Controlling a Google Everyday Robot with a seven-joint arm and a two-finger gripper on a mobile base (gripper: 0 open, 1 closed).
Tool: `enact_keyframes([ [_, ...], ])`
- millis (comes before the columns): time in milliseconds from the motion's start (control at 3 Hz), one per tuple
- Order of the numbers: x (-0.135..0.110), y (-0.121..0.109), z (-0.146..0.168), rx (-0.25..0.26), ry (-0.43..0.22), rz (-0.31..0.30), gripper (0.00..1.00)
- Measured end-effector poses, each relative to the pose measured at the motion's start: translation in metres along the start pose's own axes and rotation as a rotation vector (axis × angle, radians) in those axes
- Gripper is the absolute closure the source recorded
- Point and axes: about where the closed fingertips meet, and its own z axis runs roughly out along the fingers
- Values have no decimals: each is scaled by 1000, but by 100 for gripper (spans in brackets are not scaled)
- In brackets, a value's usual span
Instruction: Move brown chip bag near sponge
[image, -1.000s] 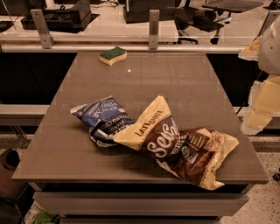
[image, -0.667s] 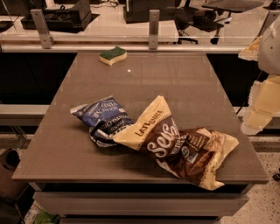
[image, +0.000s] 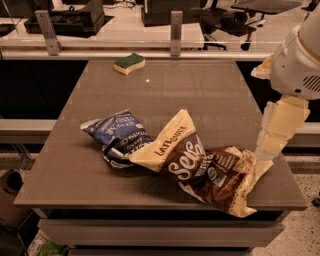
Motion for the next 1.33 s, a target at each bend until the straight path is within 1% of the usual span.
enact_keyframes([
  [333, -24, 18, 25, -58, 15, -30, 0],
  [667, -44, 41, 58, -119, 8, -41, 0],
  [1000, -56, 60, 93, -181, -26, -31, 0],
  [1333, -68, 72, 127, -217, -114, -31, 0],
])
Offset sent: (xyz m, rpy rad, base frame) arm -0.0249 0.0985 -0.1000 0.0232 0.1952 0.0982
